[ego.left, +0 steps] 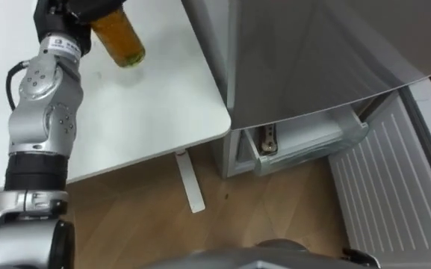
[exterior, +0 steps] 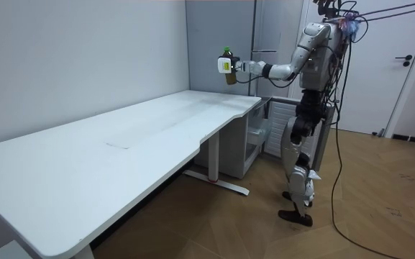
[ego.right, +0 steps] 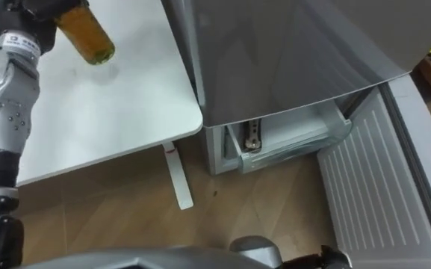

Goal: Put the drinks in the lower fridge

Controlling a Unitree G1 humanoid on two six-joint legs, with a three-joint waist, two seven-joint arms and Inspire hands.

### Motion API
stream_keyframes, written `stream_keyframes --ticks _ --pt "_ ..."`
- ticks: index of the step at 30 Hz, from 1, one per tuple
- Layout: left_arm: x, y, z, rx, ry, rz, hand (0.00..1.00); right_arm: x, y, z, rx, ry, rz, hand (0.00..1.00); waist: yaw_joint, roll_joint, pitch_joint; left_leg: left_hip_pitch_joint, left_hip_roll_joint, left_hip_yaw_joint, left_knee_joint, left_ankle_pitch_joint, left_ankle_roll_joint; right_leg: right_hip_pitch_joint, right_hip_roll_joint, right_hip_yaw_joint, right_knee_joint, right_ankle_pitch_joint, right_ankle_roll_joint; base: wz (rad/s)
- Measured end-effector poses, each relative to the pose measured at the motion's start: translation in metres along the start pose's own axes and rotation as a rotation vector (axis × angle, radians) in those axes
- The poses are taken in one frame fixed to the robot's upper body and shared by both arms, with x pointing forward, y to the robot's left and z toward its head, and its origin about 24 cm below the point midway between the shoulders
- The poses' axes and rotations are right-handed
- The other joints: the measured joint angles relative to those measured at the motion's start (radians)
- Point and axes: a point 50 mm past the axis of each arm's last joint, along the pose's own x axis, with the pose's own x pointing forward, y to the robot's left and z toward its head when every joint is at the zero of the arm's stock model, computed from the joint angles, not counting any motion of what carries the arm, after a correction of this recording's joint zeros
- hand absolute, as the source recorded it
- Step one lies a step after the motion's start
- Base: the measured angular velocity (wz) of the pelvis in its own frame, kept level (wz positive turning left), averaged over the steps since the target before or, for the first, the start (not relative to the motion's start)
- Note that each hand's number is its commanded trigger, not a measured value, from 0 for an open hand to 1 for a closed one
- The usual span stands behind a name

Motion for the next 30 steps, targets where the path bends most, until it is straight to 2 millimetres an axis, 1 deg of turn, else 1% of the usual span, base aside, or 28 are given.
stream_keyframes --ticks 3,5,8,9,10,11,13,15,17,19,21,23,26,28,30 --pt "-0.009 -0.004 -0.002 -0.010 -0.004 -0.031 1.00 0.000 0.005 0.005 0.051 -0.019 0.020 0.00 0.011 0.000 -0.0013 0.000 0.001 -0.009 0.000 0.001 -0.002 0.011 0.001 -0.007 -0.018 0.003 -0.004 0.07" --pt "-0.019 -0.006 -0.006 -0.007 0.011 -0.070 1.00 0.000 0.008 0.003 0.072 -0.018 0.045 0.00 0.018 0.000 -0.0016 0.000 0.001 -0.025 0.000 0.002 -0.003 0.018 -0.008 -0.030 -0.021 0.004 -0.005 0.20" --pt "-0.028 -0.005 -0.012 -0.012 0.026 -0.085 1.00 0.000 0.010 0.004 0.064 -0.021 0.066 0.00 0.030 0.000 -0.0015 0.000 0.001 -0.028 0.000 0.004 -0.005 0.022 -0.008 -0.034 -0.023 0.003 -0.005 0.13" --pt "-0.033 -0.005 -0.014 -0.007 0.035 -0.093 1.00 0.000 0.011 0.004 0.059 -0.021 0.069 0.00 0.031 -0.002 -0.0023 0.000 0.000 -0.037 0.001 0.004 -0.005 0.030 -0.011 -0.048 -0.031 0.004 -0.005 0.15" --pt "-0.038 -0.005 -0.016 -0.006 0.039 -0.099 1.00 0.000 0.011 0.005 0.058 -0.024 0.070 0.00 0.034 -0.003 -0.0028 0.001 0.000 -0.038 0.002 0.004 -0.005 0.031 -0.011 -0.051 -0.031 0.004 -0.005 0.14" --pt "-0.041 -0.005 -0.015 0.008 0.036 -0.114 1.00 0.000 0.011 0.007 0.054 -0.031 0.071 0.00 0.053 -0.003 -0.0031 -0.002 0.000 -0.039 0.003 0.004 -0.005 0.029 -0.011 -0.052 -0.031 0.004 -0.005 0.04" --pt "-0.046 -0.008 -0.013 0.034 0.023 -0.148 1.00 0.000 0.012 0.008 0.048 -0.037 0.074 0.00 0.063 -0.006 -0.0032 -0.005 0.000 -0.042 0.004 0.005 -0.005 0.029 -0.012 -0.055 -0.031 0.004 -0.005 0.02" --pt "-0.049 -0.012 -0.007 0.045 -0.001 -0.181 1.00 0.000 0.013 0.010 0.018 -0.041 0.083 0.00 0.081 -0.008 -0.0038 -0.009 -0.001 -0.046 0.007 0.005 -0.005 0.028 -0.012 -0.058 -0.031 0.004 -0.005 0.11" --pt "-0.055 -0.020 0.003 0.026 -0.047 -0.226 1.00 0.000 0.015 0.015 -0.016 -0.051 0.092 0.00 0.084 -0.011 -0.0023 -0.023 -0.004 -0.072 0.020 0.005 -0.005 0.031 -0.015 -0.083 -0.032 0.004 -0.005 0.29" --pt "-0.058 -0.027 0.004 -0.014 -0.051 -0.269 1.00 0.000 0.015 0.018 -0.042 -0.058 0.097 0.00 0.087 -0.012 -0.0022 -0.023 -0.006 -0.083 0.024 0.005 -0.004 0.036 -0.017 -0.096 -0.032 0.004 -0.005 0.23" --pt "-0.059 -0.033 0.000 -0.038 -0.037 -0.311 1.00 0.000 0.016 0.022 -0.069 -0.067 0.106 0.00 0.099 -0.011 -0.0014 -0.023 -0.007 -0.093 0.027 0.006 -0.003 0.042 -0.021 -0.112 -0.033 0.004 -0.005 0.16" --pt "-0.067 -0.040 -0.012 -0.087 0.014 -0.344 1.00 0.000 0.019 0.028 -0.103 -0.082 0.115 0.00 0.104 -0.009 -0.0010 -0.026 -0.007 -0.096 0.028 0.006 -0.003 0.048 -0.021 -0.115 -0.034 0.004 -0.005 0.07" --pt "-0.075 -0.048 -0.025 -0.128 0.069 -0.386 1.00 -0.001 0.024 0.039 -0.138 -0.123 0.130 0.00 0.108 -0.010 0.0000 -0.041 -0.009 -0.112 0.033 0.006 -0.004 0.043 -0.023 -0.129 -0.033 0.004 -0.005 0.15" --pt "-0.085 -0.057 -0.038 -0.153 0.128 -0.439 1.00 -0.002 0.031 0.051 -0.178 -0.166 0.166 0.00 0.107 -0.012 0.0011 -0.047 -0.009 -0.117 0.033 0.007 -0.005 0.039 -0.024 -0.137 -0.032 0.004 -0.005 0.09" --pt "-0.090 -0.063 -0.049 -0.167 0.178 -0.485 1.00 -0.004 0.037 0.056 -0.204 -0.185 0.186 0.00 0.110 -0.012 0.0013 -0.047 -0.009 -0.122 0.036 0.008 -0.005 0.041 -0.023 -0.140 -0.032 0.003 -0.005 0.06"
